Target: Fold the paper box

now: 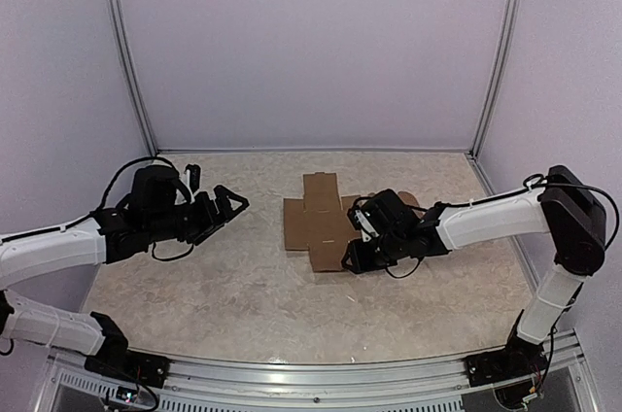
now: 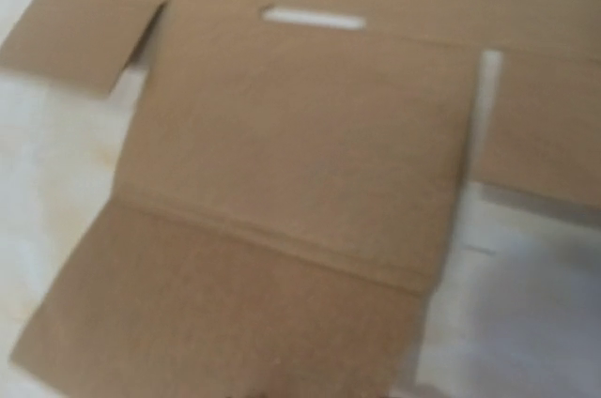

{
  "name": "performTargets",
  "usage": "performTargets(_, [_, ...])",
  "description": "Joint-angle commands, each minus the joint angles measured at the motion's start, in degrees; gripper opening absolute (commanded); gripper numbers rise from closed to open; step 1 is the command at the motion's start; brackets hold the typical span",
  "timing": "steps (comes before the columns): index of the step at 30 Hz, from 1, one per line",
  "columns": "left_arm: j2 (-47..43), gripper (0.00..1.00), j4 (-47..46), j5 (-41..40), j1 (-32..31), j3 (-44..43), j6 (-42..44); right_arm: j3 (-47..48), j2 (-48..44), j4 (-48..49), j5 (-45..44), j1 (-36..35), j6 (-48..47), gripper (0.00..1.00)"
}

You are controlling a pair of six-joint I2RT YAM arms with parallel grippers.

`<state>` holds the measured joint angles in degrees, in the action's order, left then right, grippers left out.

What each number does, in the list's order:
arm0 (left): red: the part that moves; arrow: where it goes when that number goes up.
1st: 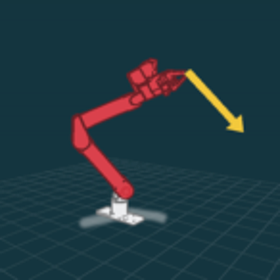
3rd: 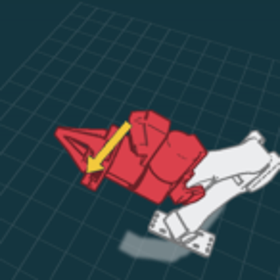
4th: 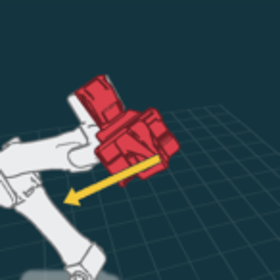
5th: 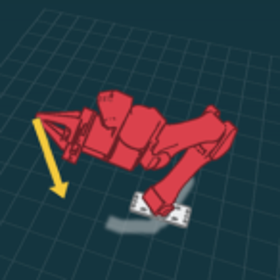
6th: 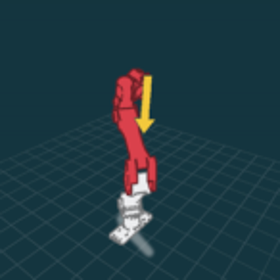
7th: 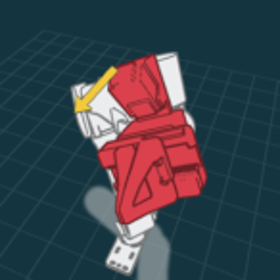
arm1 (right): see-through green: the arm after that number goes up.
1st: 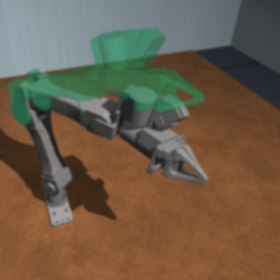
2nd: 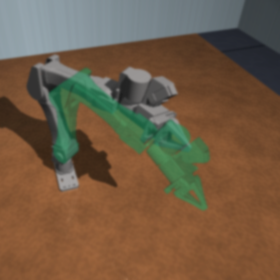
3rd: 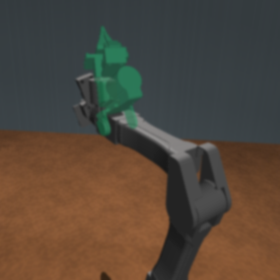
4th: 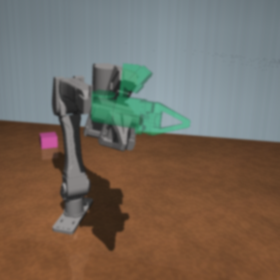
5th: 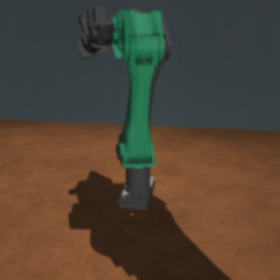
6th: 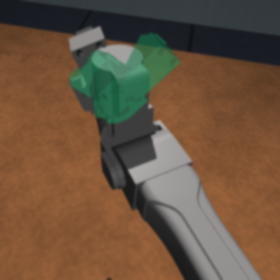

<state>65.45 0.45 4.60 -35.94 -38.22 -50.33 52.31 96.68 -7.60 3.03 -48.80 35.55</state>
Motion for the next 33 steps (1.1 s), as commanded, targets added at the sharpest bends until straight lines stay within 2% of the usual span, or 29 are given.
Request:
performTargets(1, [-2.47,0.99,2.89,-1.44,0.69,1.25,1.37,5.34,4.8,2.56,0.95,-3.58,1.65,0.33])
performTargets(12, [-6.87,0.99,6.41,-2.43,1.7,1.58,2.0,24.83,17.44,2.57,4.5,-5.88,2.07,0.28])
performTargets(18, [-10.1,0.99,9.75,-3.51,2.09,1.52,2.65,34.49,17.74,-5.63,-1.48,-5.36,-5.55,0.32])
performTargets(26, [-12.51,0.98,11.22,-4.09,2.36,1.5,3.93,34.61,13.28,-8.62,-5.37,0.74,-13.49,0.43])
performTargets(33, [-12.71,0.92,11.78,-3.98,2.37,1.22,4.61,37.93,15.62,-10.49,-4.31,8.02,-17.19,0.5])
